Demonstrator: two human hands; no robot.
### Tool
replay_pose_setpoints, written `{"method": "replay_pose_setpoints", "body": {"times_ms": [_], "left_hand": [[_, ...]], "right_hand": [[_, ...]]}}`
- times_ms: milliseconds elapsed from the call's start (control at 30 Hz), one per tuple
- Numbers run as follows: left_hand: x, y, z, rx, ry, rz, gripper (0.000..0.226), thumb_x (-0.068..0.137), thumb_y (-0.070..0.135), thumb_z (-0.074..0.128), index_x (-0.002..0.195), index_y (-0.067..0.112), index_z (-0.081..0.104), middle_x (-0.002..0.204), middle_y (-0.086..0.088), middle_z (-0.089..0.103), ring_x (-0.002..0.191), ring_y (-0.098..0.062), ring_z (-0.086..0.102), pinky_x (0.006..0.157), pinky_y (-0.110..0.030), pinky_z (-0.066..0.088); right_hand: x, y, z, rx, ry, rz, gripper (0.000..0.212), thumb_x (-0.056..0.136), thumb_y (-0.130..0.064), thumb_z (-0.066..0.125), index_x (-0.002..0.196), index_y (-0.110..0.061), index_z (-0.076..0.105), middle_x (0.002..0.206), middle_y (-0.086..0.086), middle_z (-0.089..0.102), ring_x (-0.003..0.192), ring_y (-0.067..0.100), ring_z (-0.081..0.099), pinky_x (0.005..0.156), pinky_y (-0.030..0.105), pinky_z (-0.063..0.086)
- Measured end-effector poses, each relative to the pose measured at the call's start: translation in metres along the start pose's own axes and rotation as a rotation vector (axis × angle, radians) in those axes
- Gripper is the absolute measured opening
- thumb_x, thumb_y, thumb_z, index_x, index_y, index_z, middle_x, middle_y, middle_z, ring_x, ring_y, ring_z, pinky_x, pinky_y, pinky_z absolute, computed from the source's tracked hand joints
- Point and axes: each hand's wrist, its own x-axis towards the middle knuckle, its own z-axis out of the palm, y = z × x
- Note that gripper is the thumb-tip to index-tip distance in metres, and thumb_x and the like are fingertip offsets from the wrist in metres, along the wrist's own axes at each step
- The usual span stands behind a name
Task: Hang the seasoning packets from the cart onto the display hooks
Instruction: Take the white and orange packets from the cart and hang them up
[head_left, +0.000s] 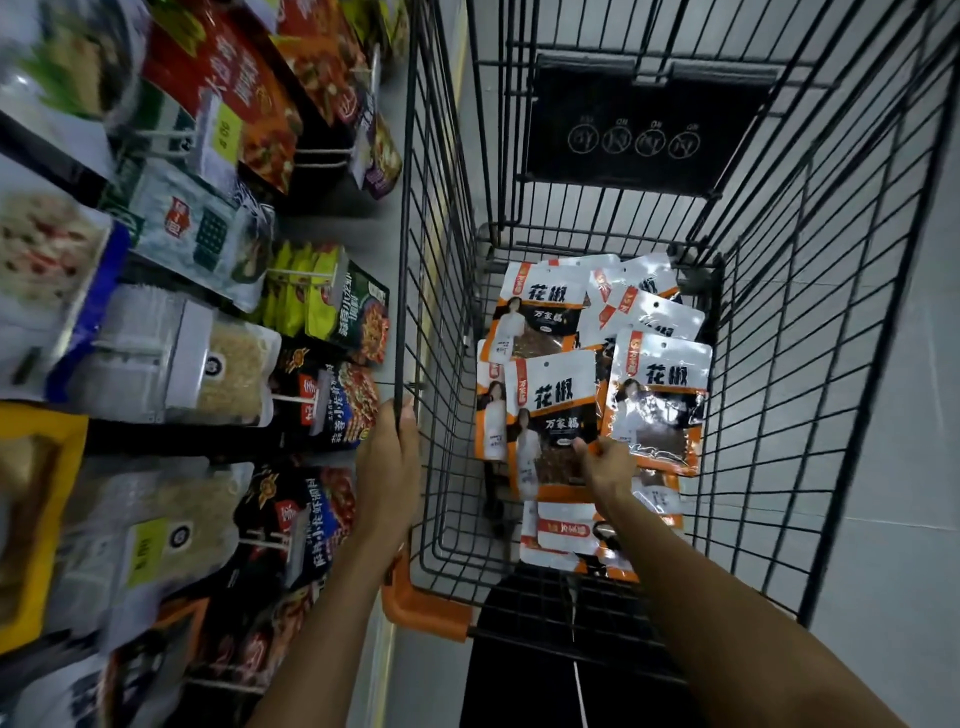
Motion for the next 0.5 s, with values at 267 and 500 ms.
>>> {"method": "replay_pose_setpoints", "body": {"times_ms": [267, 500], "left_hand": [[0.000, 0.011, -0.011, 0.065, -0.021, -0.029, 0.028, 0.103, 0.021, 0.036, 0.114, 0.003, 0.055, 0.087, -0.006, 0.061, 0.085, -0.028, 0.060, 0.065, -0.019, 0.040], [-0.009, 0.076, -0.012, 0.038, 0.072, 0.194, 0.043, 0.096, 0.022, 0.055, 0.134, 0.004, 0.046, 0.133, -0.010, 0.052, 0.123, -0.022, 0.047, 0.100, -0.028, 0.036]], "right_hand": [[-0.026, -0.002, -0.043, 0.033, 0.121, -0.180, 0.032, 0.101, -0.016, 0.044, 0.086, 0.005, 0.063, 0.079, 0.012, 0.059, 0.074, 0.024, 0.055, 0.070, 0.036, 0.045], [-0.087, -0.043, -0.095, 0.567, -0.318, -0.134, 0.023, 0.098, -0.021, 0.048, 0.084, -0.004, 0.053, 0.072, 0.002, 0.072, 0.066, 0.015, 0.070, 0.054, 0.027, 0.055]]}}
